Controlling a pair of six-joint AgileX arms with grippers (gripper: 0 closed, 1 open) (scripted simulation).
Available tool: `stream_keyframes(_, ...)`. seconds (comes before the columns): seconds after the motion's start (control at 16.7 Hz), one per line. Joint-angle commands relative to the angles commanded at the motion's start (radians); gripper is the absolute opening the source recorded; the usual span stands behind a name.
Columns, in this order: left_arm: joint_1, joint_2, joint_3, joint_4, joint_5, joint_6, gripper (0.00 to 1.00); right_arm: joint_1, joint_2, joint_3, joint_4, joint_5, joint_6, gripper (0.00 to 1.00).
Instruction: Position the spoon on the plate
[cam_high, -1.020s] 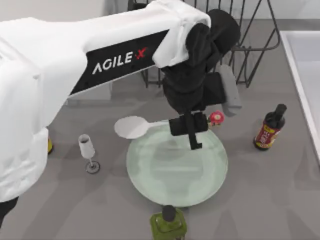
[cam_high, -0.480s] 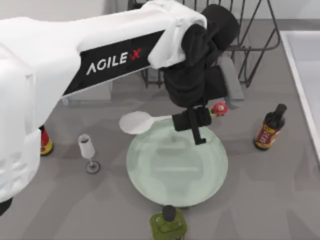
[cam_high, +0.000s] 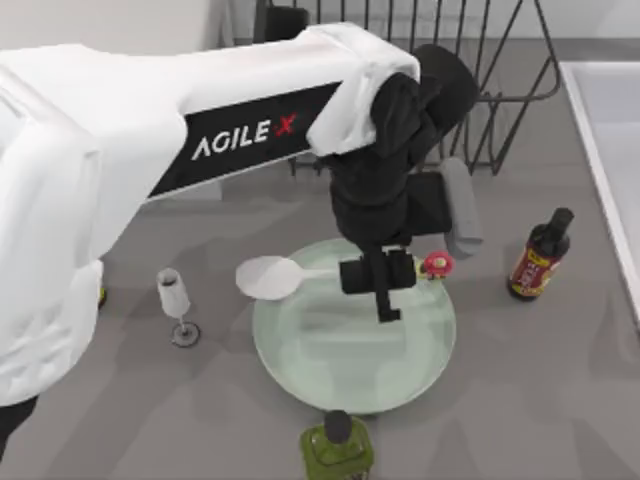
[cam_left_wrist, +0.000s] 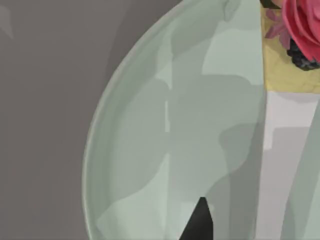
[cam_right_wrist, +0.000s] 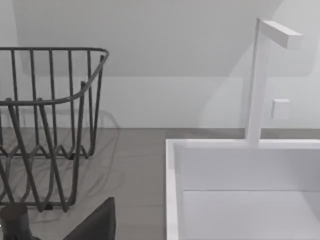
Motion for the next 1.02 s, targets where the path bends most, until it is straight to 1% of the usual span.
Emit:
stream_keyframes(0.3, 0.000, 0.043, -0.056, -0.023, 0.025, 0.020, 0.00, 0.000, 0.000, 0.000, 0.000, 0.000, 0.000, 1.00)
stream_keyframes(0.6, 0.000, 0.044, -0.057, -0.023, 0.025, 0.020, 0.00, 0.000, 0.000, 0.000, 0.000, 0.000, 0.000, 1.00)
stream_keyframes(1.02, 0.000, 0.044, -0.057, -0.023, 0.025, 0.020, 0.53, 0.000, 0.000, 0.000, 0.000, 0.000, 0.000, 1.00)
